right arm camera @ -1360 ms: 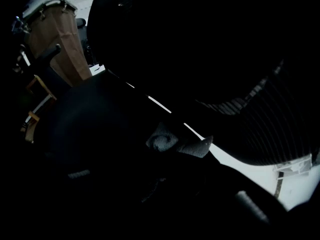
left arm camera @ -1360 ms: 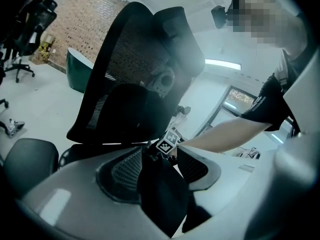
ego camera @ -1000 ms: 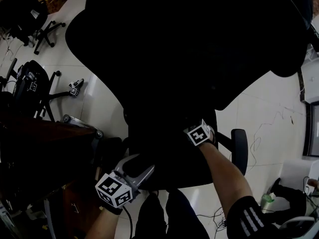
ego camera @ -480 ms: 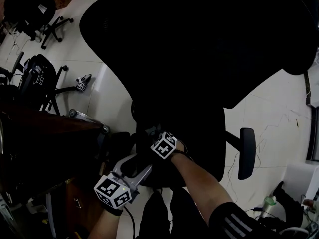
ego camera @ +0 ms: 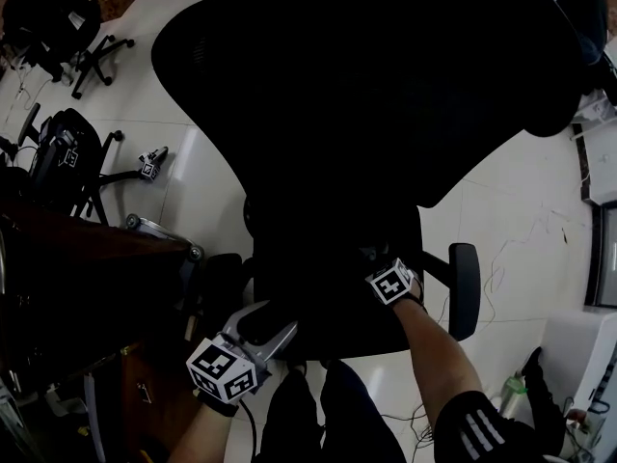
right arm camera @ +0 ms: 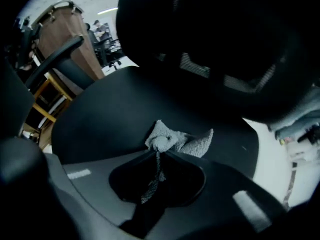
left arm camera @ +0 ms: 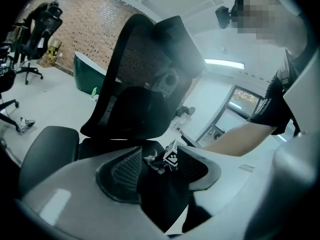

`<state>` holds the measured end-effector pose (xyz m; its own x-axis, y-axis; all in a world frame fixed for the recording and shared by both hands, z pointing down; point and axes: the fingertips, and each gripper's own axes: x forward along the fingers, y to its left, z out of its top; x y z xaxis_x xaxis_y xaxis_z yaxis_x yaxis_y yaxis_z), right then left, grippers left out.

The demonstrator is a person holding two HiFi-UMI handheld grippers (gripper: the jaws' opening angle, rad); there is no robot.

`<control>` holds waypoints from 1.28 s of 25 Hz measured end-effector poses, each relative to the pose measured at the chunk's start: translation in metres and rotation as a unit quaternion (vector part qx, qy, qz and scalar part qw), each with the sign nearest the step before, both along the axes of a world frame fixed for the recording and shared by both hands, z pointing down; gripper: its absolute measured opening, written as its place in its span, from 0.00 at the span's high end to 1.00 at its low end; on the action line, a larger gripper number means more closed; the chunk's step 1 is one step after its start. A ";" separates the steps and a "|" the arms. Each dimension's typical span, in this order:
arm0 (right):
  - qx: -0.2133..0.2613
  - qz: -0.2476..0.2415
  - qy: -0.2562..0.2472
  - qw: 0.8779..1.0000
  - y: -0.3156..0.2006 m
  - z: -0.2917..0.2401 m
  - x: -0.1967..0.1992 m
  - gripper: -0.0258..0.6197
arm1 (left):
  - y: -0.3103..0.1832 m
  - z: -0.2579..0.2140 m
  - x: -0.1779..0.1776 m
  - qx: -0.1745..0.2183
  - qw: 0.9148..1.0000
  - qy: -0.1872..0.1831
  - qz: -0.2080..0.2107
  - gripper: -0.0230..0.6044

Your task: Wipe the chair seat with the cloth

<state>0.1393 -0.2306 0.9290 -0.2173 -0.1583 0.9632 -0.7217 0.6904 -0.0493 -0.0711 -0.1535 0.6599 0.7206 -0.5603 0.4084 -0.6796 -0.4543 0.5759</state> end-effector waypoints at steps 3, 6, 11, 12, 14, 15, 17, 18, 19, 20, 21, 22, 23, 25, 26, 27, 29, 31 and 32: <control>0.009 0.029 0.016 0.999 -0.002 -0.007 0.033 0.90 | 0.005 -0.002 0.006 0.000 1.000 0.002 0.010 0.58; 0.016 0.040 -0.004 0.999 -0.007 -0.018 0.020 0.90 | 0.011 -0.003 0.003 -0.002 1.000 -0.005 0.013 0.57; 0.006 -0.076 -0.095 0.993 0.037 -0.042 -0.103 0.90 | 0.024 0.000 -0.008 -0.009 1.000 -0.016 0.013 0.58; 0.008 -0.116 -0.107 0.988 0.051 -0.044 -0.135 0.90 | 0.027 0.001 -0.011 -0.010 1.000 -0.020 0.013 0.58; 0.007 -0.168 -0.128 0.977 0.080 -0.046 -0.189 0.90 | 0.032 0.001 -0.017 -0.013 1.000 -0.023 0.009 0.58; 0.002 -0.183 -0.138 0.973 0.093 -0.046 -0.211 0.90 | 0.034 0.001 -0.020 -0.013 1.000 -0.024 0.007 0.58; -0.010 -0.202 -0.142 0.969 0.113 -0.042 -0.238 0.90 | 0.039 0.003 -0.023 -0.014 1.000 -0.026 0.005 0.58; -0.015 -0.206 -0.136 0.969 0.120 -0.037 -0.242 0.90 | 0.042 0.004 -0.024 -0.016 1.000 -0.026 0.004 0.58; -0.020 -0.208 -0.129 0.969 0.124 -0.030 -0.241 0.90 | 0.044 0.006 -0.024 -0.017 0.999 -0.027 0.004 0.58; -0.023 -0.209 -0.124 0.970 0.127 -0.023 -0.236 0.90 | 0.046 0.007 -0.024 -0.020 0.999 -0.026 0.003 0.58; -0.024 -0.208 -0.120 0.971 0.127 -0.017 -0.227 0.90 | 0.049 0.009 -0.024 -0.022 0.999 -0.026 0.002 0.58; -0.026 -0.202 -0.114 0.972 0.126 -0.013 -0.215 0.90 | 0.051 0.011 -0.024 -0.024 0.999 -0.025 0.001 0.58; -0.027 -0.194 -0.107 0.975 0.124 -0.011 -0.201 0.90 | 0.052 0.012 -0.023 -0.026 0.999 -0.025 0.002 0.57; -0.033 -0.173 -0.090 0.980 0.119 -0.006 -0.168 0.90 | 0.056 0.014 -0.021 -0.029 0.999 -0.023 0.005 0.58; -0.036 -0.162 -0.081 0.983 0.118 -0.003 -0.148 0.90 | 0.058 0.014 -0.019 -0.030 0.999 -0.022 0.006 0.58; -0.038 -0.150 -0.071 0.985 0.117 -0.001 -0.127 0.90 | 0.060 0.014 -0.017 -0.030 0.999 -0.019 0.008 0.58; -0.038 -0.126 -0.046 0.990 0.114 -0.001 -0.082 0.90 | 0.062 0.011 -0.013 -0.028 0.999 -0.015 0.013 0.58; -0.036 -0.098 -0.025 0.994 0.110 -0.004 -0.041 0.90 | 0.063 0.008 -0.010 -0.027 0.999 -0.013 0.018 0.58; -0.035 -0.083 -0.017 0.996 0.108 -0.006 -0.024 0.90 | 0.063 0.007 -0.009 -0.026 0.999 -0.013 0.021 0.58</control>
<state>0.1149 -0.1230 0.9227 -0.2674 -0.0498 0.9623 -0.5947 0.7943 -0.1242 -0.0799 -0.0902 0.6667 0.7315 -0.5078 0.4551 -0.6759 -0.4521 0.5820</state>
